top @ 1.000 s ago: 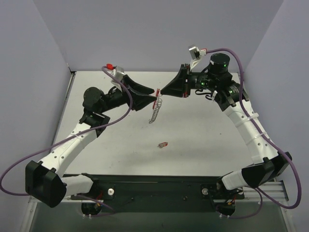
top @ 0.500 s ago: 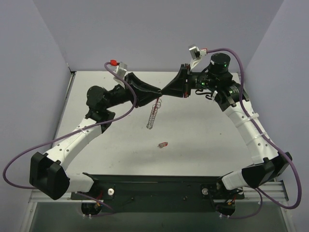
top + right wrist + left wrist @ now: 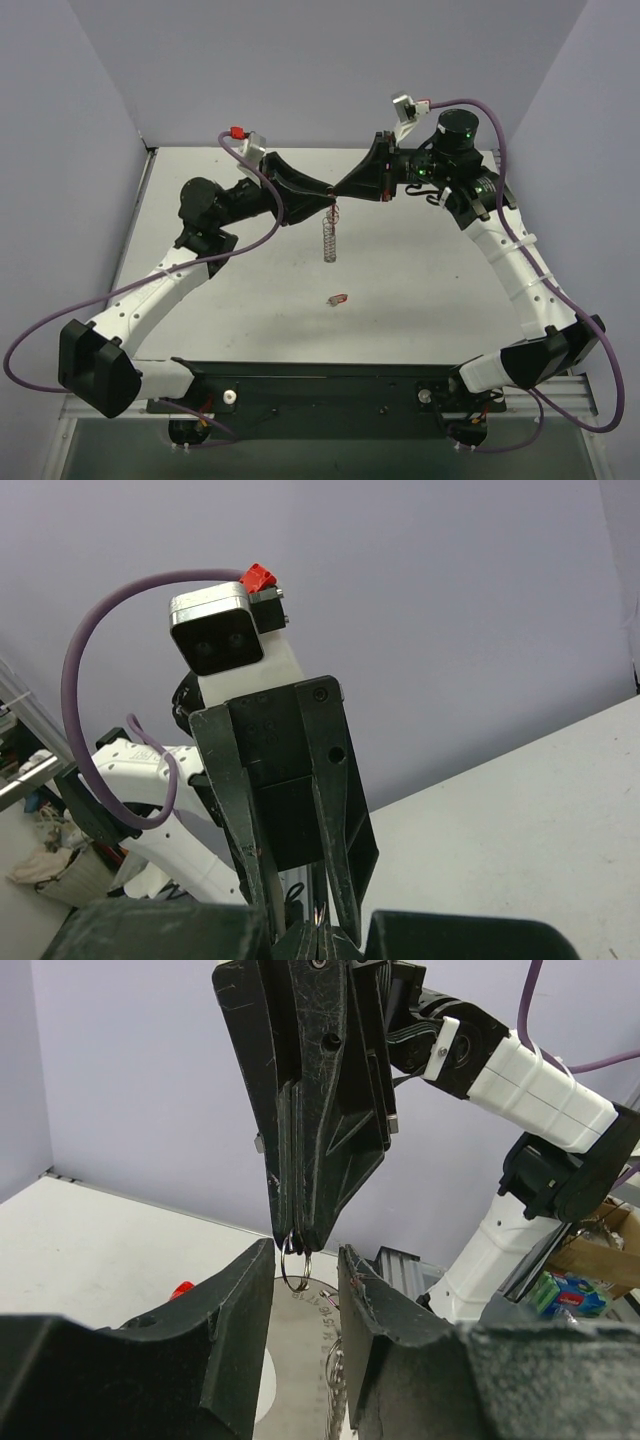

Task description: Put the keys on the keyring

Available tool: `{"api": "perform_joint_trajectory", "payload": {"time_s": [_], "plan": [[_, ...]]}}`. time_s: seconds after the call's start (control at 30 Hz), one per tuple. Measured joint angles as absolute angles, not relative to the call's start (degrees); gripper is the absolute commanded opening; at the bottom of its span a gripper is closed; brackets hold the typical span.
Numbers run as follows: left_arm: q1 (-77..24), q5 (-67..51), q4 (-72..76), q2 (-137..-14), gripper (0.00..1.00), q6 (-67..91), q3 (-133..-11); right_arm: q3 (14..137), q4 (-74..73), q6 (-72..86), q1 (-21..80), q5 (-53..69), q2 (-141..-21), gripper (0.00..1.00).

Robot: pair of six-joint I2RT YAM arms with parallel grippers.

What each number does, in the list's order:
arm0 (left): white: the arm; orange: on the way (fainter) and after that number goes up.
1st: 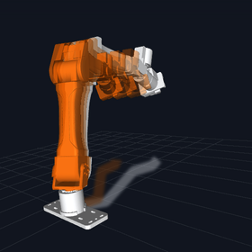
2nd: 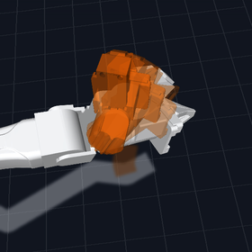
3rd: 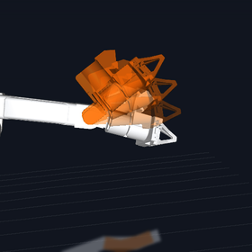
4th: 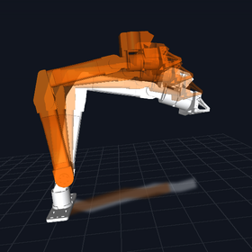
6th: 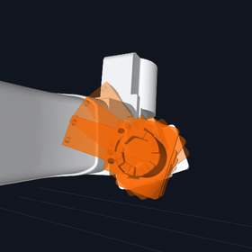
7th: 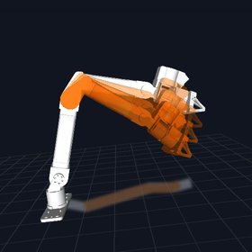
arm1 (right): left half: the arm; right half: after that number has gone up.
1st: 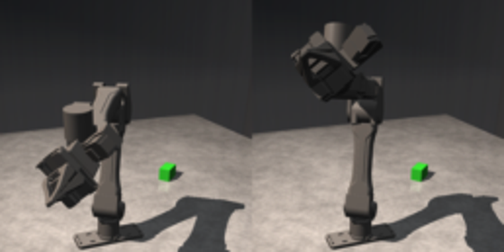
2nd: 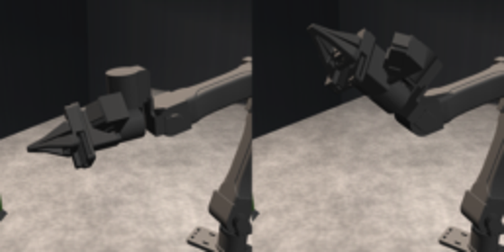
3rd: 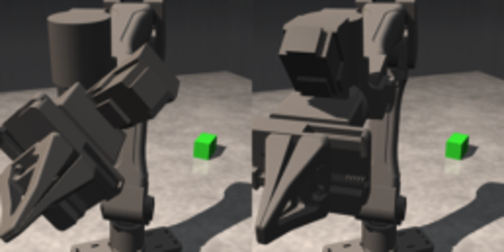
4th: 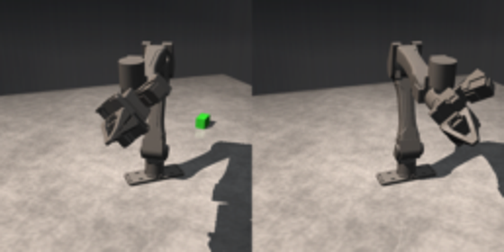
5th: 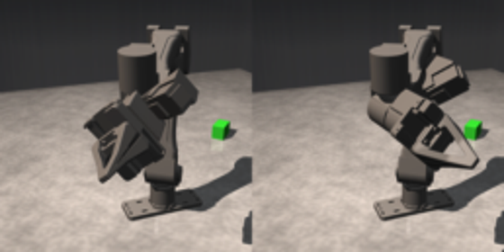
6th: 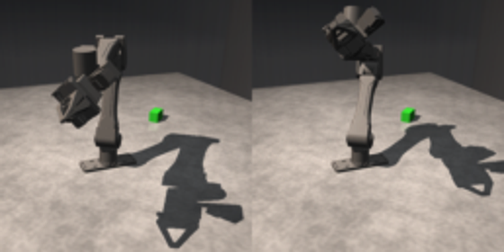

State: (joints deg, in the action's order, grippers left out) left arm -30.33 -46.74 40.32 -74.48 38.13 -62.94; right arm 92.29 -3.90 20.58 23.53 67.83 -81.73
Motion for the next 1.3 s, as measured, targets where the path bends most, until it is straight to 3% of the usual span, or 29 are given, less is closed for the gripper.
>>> {"api": "perform_joint_trajectory", "payload": {"time_s": [0.13, 0.3, 0.5, 0.63, 0.73, 0.83, 0.97, 1.0, 1.07, 1.13, 1.2, 1.3], "plan": [[-29.9, -46.6, 39.7, -73.6, 0.39, 37.7, -62.9, 92.3, -3.4, 20.8, 23.5, 68.0, -81.7, 0.00], [-29.4, -46.1, 39.0, -72.9, 0.20, 36.9, -62.9, 92.3, -3.1, 21.2, 23.2, 68.5, -81.7, 0.00], [-29.2, -45.8, 38.5, -72.8, 0.20, 36.8, -62.9, 92.3, -2.7, 21.5, 23.1, 69.0, -81.7, 0.00], [-29.2, -45.7, 38.3, -72.8, 0.34, 36.6, -62.9, 92.3, -2.2, 21.9, 22.9, 69.3, -81.7, 0.00], [-29.3, -45.7, 38.0, -72.8, 0.34, 36.4, -62.9, 92.3, -1.7, 22.4, 22.8, 69.5, -81.7, 0.00], [-29.3, -45.7, 37.9, -72.8, 0.30, 36.3, -62.8, 92.3, -1.1, 22.8, 22.8, 69.6, -81.7, 0.00], [-29.3, -45.6, 37.9, -72.8, 0.11, 36.1, -62.8, 92.3, -0.3, 23.3, 22.8, 69.8, -81.7, 0.00], [-29.3, -45.6, 37.9, -72.8, 0.10, 36.1, -62.8, 92.3, -0.1, 23.5, 22.8, 69.8, -81.7, 0.00], [-29.3, -45.6, 37.9, -72.8, 0.11, 36.2, -62.8, 92.3, 0.3, 23.7, 22.7, 70.0, -81.7, 0.00], [-29.3, -45.6, 37.9, -72.8, 0.28, 36.4, -62.8, 92.3, 0.7, 24.0, 22.5, 70.1, -81.7, 0.00], [-29.3, -45.6, 38.0, -72.8, 0.38, 36.4, -62.7, 92.3, 1.3, 24.3, 22.5, 70.1, -81.7, 0.00], [-29.3, -45.6, 38.0, -72.8, 0.41, 36.8, -62.7, 92.0, 2.6, 25.3, 22.5, 70.5, -81.6, 0.00]]}}
